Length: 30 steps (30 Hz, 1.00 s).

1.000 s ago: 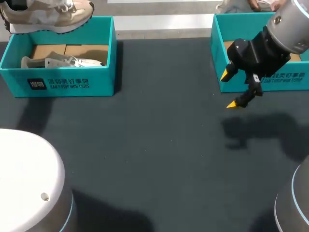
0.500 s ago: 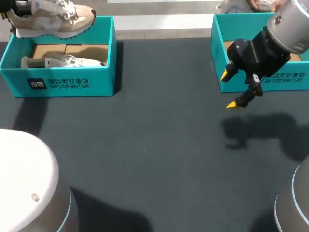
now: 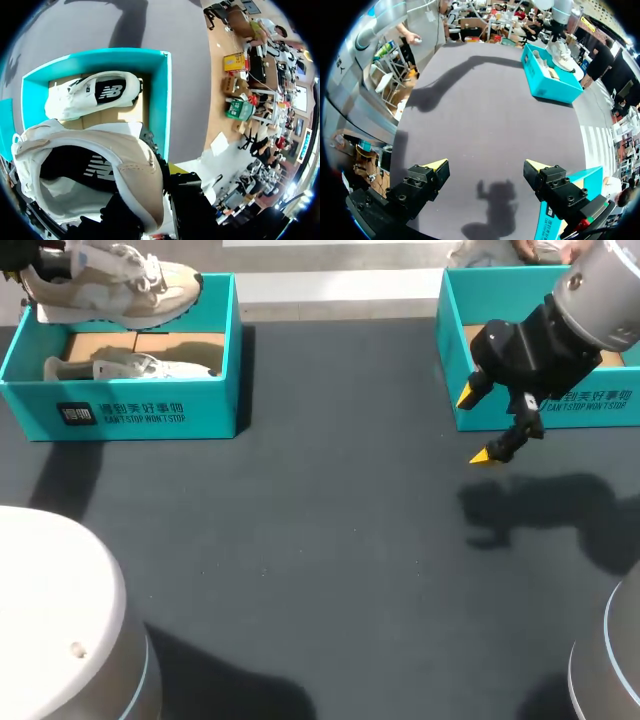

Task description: Take the shoe out of the shoebox, open the shoe tongue, remove and reinsert the insole, then place the shoe into the shoebox

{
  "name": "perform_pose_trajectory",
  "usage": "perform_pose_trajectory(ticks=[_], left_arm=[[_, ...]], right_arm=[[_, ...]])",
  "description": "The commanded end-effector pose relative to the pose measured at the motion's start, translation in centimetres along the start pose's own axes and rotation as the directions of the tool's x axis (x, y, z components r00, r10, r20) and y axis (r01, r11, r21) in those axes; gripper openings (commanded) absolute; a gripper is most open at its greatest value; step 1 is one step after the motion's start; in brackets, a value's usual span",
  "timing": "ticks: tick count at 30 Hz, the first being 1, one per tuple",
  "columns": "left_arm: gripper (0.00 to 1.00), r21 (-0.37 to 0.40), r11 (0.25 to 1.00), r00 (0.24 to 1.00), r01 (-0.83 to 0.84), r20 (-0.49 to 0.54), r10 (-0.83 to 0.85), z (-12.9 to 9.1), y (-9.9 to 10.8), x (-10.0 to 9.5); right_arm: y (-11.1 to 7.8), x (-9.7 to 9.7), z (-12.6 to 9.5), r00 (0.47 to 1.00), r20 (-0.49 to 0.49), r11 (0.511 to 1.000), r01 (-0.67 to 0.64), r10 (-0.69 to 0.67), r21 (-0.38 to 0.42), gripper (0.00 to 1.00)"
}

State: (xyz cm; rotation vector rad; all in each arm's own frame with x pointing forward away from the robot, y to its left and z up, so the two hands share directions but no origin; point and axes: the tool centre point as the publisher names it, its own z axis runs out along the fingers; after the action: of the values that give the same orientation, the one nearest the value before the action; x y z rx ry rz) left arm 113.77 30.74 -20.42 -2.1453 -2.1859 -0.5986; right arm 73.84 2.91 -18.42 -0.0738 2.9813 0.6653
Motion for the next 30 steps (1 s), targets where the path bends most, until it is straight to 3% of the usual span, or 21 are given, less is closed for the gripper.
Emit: perform_pose_trajectory(ticks=[1,15,30], left_arm=[[0.00,0.002,1.000,1.000,0.002,-0.001,-0.002,1.3,0.5,-0.6],[0.00,0.050,0.999,1.000,0.011,0.008,-0.011,5.5,3.0,-2.1],[0.00,0.082,0.996,1.000,-0.019,0.012,0.018,9.7,2.3,-3.5]], right_arm=[[0.1,-0.1,0.1,1.000,-0.002,1.000,0.000,0.000,0.003,1.00],[0.1,-0.1,0.1,1.000,-0.002,1.000,0.000,0.000,0.003,1.00],[0.1,-0.1,0.1,1.000,-0.002,1.000,0.000,0.000,0.003,1.00]])
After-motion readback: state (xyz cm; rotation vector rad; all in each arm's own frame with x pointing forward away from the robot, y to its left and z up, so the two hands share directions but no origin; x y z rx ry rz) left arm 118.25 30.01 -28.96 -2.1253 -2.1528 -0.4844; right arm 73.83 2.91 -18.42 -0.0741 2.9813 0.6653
